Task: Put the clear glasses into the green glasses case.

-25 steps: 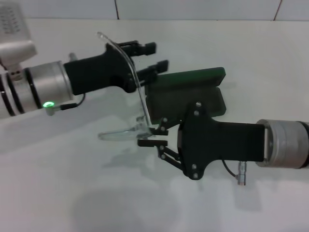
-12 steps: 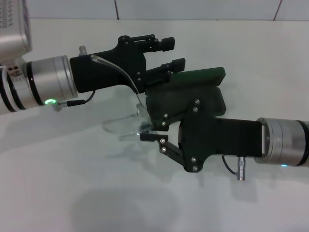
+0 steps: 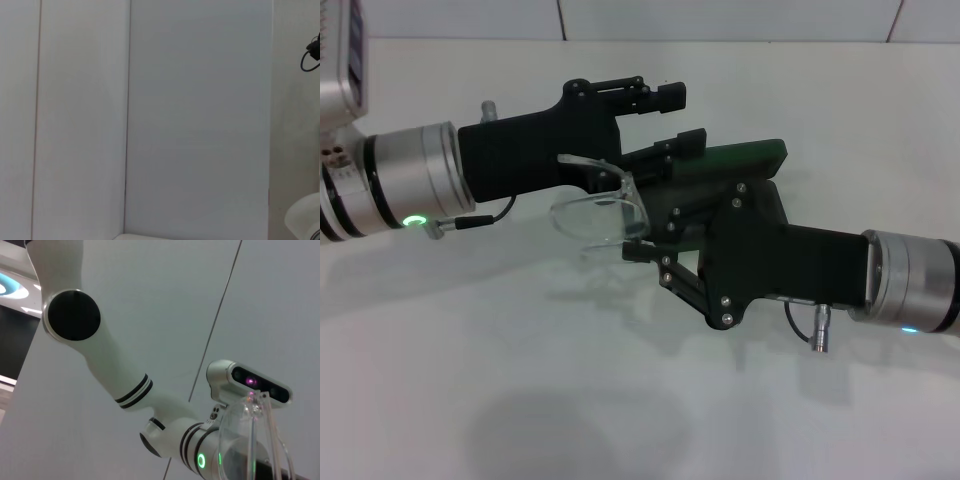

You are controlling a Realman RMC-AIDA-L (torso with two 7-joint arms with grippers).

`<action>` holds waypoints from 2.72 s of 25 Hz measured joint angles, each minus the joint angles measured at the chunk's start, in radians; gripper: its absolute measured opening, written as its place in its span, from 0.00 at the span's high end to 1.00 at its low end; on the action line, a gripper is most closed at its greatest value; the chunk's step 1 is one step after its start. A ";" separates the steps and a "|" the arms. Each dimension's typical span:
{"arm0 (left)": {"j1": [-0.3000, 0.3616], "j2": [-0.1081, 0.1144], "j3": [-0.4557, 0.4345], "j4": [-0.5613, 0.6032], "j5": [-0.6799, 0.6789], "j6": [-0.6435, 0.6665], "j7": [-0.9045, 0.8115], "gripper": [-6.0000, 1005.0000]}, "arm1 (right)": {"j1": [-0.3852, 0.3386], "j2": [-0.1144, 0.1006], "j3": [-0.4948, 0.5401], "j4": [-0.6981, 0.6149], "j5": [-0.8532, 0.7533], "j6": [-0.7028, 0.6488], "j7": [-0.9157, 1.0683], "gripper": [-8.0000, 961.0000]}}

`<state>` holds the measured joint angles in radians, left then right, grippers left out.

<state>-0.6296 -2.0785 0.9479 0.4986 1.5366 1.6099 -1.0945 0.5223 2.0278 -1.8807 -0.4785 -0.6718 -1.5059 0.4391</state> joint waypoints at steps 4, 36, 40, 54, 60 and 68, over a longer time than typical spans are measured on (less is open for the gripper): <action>0.002 0.000 0.002 0.000 0.000 0.005 -0.005 0.48 | 0.002 0.000 -0.004 0.001 0.000 0.003 0.000 0.92; 0.020 -0.005 0.004 0.002 -0.012 0.016 -0.004 0.48 | -0.009 0.000 -0.002 0.012 -0.001 0.024 -0.008 0.92; 0.020 -0.005 0.005 0.002 -0.007 0.016 -0.005 0.48 | -0.008 0.000 -0.002 0.012 -0.001 0.036 -0.008 0.92; 0.027 0.000 -0.026 0.001 -0.012 0.005 0.004 0.48 | -0.002 0.000 -0.007 0.012 -0.004 0.038 -0.007 0.92; 0.059 0.000 -0.163 0.000 -0.022 0.003 0.021 0.48 | -0.012 -0.006 -0.001 0.013 -0.008 0.042 -0.018 0.92; 0.153 0.009 -0.309 0.000 -0.112 0.004 0.021 0.48 | -0.048 -0.017 0.051 -0.067 -0.017 0.200 0.003 0.91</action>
<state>-0.4763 -2.0690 0.6389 0.4984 1.4249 1.6135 -1.0737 0.4741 2.0107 -1.8298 -0.5459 -0.6888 -1.3061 0.4417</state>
